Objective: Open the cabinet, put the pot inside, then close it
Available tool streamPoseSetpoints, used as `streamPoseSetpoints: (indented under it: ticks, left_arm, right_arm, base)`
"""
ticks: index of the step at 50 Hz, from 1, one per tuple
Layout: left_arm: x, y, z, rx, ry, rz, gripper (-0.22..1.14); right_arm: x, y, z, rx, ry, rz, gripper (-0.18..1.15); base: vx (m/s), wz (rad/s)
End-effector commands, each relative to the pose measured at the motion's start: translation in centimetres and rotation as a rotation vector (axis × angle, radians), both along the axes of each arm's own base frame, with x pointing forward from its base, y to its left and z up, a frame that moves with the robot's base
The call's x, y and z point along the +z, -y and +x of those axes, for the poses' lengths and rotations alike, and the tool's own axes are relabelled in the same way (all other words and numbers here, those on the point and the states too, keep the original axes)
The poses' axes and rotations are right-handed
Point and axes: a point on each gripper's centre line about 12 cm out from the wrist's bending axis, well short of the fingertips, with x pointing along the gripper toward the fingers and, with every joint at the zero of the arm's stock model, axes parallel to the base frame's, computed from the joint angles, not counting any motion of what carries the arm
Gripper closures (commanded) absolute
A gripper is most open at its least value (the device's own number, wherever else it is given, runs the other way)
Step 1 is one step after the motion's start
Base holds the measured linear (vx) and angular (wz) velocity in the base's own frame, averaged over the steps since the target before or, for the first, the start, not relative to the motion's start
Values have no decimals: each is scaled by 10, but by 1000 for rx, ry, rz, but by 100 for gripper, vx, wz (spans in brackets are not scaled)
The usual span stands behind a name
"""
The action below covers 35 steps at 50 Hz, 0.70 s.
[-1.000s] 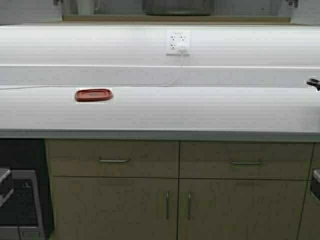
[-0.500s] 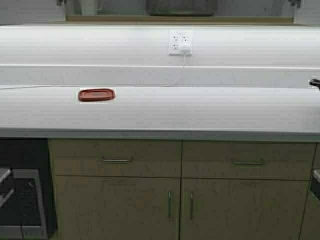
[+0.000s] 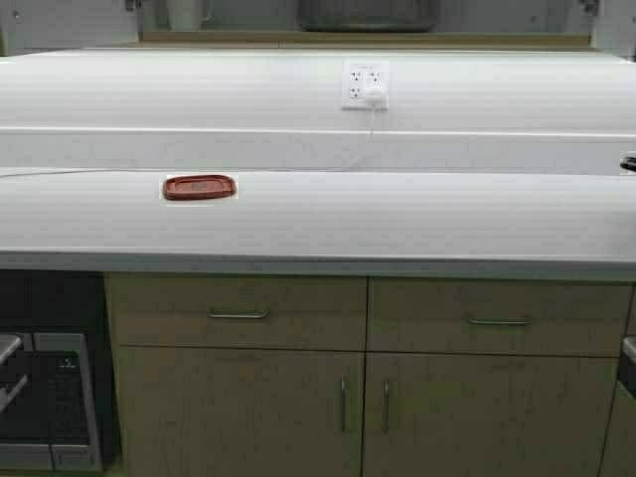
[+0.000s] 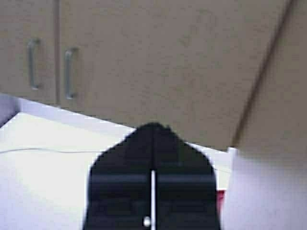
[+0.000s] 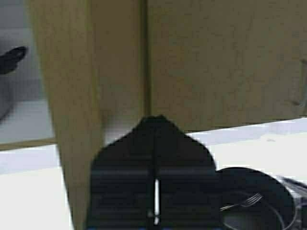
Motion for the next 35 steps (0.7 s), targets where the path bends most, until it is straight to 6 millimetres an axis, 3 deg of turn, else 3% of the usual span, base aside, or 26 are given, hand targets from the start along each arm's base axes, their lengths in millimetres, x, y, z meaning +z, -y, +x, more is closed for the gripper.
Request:
streamPoseSetpoints:
  ticks: [1,9,14,20,35]
  left_arm:
    - [18,14,-29,7,44,17,87]
    - [18,19,-68,28,39,18,87]
    - [13,32,-75,6,28,18,87]
    - [8,49,-66,-40,16,11,87]
    - [5,143,-15,-257,24,11,87]
  right_arm:
    - [18,-9,-27,9,41,-7,90]
    - [5,-20,-50,26,17,-4,90]
    - [-7,-23,-57,30,-10,2,90]
    - [-19,-23,-59,31,-34,20,90]
    - [-17,-46,-53,94,-21,17,90]
  base:
    - [-2,0]
    - [-1,-3]
    - [0,-5]
    - [0,-3]
    - [1,-1]
